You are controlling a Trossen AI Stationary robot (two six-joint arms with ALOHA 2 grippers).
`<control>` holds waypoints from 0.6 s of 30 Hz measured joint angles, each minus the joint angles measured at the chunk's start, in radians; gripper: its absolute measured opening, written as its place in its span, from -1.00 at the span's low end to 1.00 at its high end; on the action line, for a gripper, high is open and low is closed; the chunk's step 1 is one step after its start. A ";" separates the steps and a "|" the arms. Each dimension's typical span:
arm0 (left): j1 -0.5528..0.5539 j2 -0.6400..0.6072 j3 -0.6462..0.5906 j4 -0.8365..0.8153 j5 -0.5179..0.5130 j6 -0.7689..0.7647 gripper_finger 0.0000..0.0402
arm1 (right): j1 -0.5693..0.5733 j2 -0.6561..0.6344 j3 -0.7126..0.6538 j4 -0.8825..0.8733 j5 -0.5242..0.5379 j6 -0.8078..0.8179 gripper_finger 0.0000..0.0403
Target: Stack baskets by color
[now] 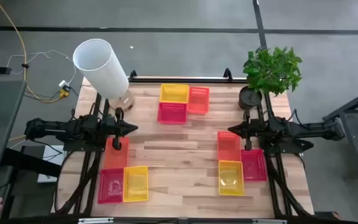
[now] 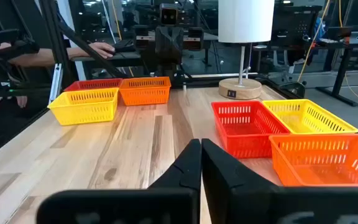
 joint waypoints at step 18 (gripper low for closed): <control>0.000 0.000 0.000 0.000 0.000 0.000 -1.00 | 0.000 0.000 0.000 0.000 0.000 0.000 -1.00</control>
